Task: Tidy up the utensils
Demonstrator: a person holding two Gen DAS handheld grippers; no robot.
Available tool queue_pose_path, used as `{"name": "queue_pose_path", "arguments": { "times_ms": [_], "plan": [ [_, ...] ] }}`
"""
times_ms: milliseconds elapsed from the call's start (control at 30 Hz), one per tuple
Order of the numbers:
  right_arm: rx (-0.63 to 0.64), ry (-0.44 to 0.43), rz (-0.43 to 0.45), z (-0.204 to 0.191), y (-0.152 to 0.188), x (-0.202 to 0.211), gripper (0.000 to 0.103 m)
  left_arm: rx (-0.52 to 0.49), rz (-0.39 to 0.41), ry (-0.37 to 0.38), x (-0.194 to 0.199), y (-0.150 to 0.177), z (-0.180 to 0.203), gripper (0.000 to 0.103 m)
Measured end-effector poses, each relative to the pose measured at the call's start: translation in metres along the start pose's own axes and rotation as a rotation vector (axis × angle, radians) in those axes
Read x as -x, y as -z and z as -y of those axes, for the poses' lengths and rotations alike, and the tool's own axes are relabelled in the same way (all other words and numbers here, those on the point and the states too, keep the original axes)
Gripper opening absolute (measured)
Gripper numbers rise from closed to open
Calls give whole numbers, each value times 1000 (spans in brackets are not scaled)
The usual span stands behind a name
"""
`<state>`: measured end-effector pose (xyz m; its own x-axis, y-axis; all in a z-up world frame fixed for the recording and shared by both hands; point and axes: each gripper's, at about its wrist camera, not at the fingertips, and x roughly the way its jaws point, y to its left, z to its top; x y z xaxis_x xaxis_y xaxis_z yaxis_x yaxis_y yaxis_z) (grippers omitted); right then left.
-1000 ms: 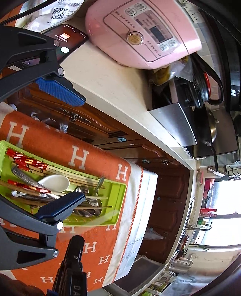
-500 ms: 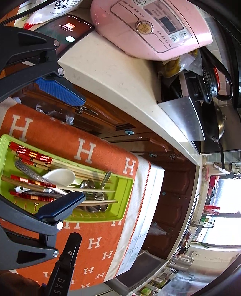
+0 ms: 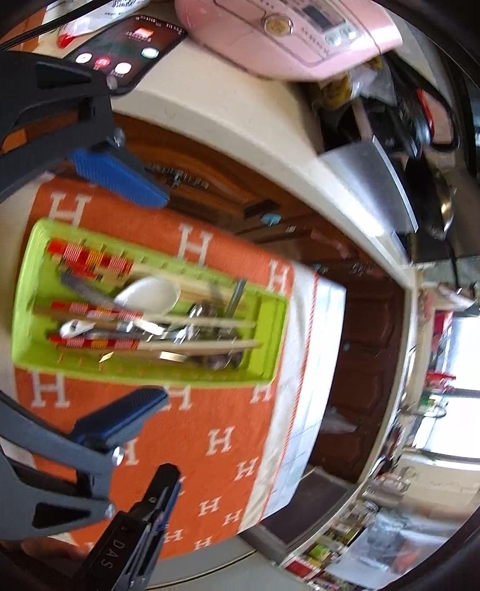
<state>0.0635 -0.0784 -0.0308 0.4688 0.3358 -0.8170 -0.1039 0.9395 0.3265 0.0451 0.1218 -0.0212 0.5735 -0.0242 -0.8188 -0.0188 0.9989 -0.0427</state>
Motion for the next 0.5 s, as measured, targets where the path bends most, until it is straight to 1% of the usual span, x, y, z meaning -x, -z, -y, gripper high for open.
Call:
{"name": "queue_pose_path", "arguments": {
  "times_ms": [33, 233, 300, 367, 433, 500],
  "plan": [
    [2, 8, 9, 3, 2, 4, 24, -3, -9, 13, 0, 2, 5, 102],
    [11, 57, 62, 27, 15, 34, 27, -21, -88, 102, -4, 14, 44, 102],
    [9, 74, 82, 37, 20, 44, 34, -43, -98, 116, -3, 19, 62, 102],
    [-3, 91, 101, 48, 26, 54, 44, -61, -99, 133, -1, 25, 80, 102],
    [-14, 105, 118, 60, 32, 65, 48, -68, -102, 153, 2, 32, 95, 102],
    [-17, 140, 136, 71, 38, 74, 49, -70, -95, 174, 6, 37, 110, 102]
  ]
}}
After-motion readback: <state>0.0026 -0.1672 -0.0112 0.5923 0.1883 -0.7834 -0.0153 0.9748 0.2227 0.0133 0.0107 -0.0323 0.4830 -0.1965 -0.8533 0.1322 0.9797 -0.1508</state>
